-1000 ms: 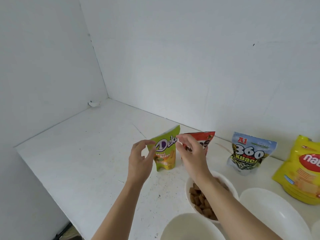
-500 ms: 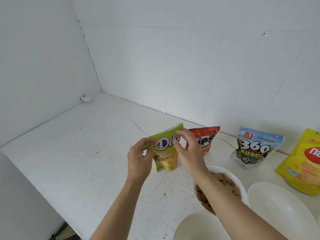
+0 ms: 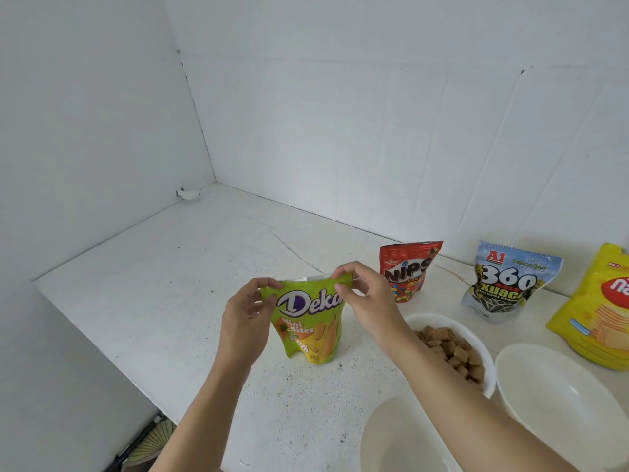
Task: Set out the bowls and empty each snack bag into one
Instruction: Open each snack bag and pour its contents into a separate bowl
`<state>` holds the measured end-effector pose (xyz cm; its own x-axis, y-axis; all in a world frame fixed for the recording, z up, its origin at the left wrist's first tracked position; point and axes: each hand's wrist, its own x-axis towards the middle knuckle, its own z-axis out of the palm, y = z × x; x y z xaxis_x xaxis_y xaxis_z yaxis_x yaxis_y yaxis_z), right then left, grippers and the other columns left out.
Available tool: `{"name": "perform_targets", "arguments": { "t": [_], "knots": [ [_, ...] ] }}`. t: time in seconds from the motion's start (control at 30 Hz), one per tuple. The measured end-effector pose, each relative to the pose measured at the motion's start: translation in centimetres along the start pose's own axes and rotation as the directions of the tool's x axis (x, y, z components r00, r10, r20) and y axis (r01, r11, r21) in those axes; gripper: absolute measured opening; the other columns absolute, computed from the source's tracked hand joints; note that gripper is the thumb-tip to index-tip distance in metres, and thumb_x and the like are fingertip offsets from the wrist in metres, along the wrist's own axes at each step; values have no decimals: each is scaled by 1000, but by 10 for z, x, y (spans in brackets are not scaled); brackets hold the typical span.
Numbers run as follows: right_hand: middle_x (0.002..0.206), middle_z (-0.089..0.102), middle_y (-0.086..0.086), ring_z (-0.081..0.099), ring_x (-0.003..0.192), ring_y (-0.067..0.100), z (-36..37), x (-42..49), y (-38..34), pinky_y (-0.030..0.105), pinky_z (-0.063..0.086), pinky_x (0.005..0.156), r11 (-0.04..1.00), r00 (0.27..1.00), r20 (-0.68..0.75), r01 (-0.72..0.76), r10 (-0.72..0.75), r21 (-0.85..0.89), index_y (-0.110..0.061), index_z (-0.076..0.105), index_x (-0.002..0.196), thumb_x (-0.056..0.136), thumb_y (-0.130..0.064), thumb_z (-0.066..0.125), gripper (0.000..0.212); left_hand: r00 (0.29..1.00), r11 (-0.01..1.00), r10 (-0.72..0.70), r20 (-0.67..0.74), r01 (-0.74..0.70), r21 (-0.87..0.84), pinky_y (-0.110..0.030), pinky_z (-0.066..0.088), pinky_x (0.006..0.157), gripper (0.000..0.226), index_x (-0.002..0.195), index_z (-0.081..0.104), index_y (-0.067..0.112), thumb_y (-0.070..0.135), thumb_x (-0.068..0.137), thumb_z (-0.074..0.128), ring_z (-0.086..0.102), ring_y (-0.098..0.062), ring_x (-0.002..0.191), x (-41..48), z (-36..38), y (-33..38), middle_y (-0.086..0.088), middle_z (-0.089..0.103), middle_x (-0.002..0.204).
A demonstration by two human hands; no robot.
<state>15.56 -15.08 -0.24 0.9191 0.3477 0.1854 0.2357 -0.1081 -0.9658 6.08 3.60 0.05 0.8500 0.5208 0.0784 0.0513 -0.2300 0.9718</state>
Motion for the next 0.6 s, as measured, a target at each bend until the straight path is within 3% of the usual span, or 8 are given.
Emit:
{"name": "perform_targets", "arguments": {
  "t": [0.2,0.37,0.6],
  "knots": [
    [85,61,11,59,86,25,17,-17,4,49,52,87,980,993,43,-113,107,167,-23,72,91,90,-3,67,20,999,1000,13,29,-13,-12,-13,46,53,28,99,70,26,3,102,55,68,-21,82,-13,-19,-3,-12,74,92],
    [83,56,13,56,84,28,18,-17,2,55,52,88,974,992,27,-130,127,187,-22,72,94,90,-3,67,21,996,998,39,86,-42,36,-16,51,60,25,104,65,34,10,103,56,70,-15,82,-13,-24,-6,-3,75,90],
    [78,57,12,55,79,25,20,-11,-7,41,46,74,981,989,25,-150,148,124,-24,75,90,88,-3,65,23,994,996,16,112,-26,89,-14,50,60,19,107,66,31,14,104,57,70,-17,88,-5,-29,-7,-4,75,96]
  ]
}}
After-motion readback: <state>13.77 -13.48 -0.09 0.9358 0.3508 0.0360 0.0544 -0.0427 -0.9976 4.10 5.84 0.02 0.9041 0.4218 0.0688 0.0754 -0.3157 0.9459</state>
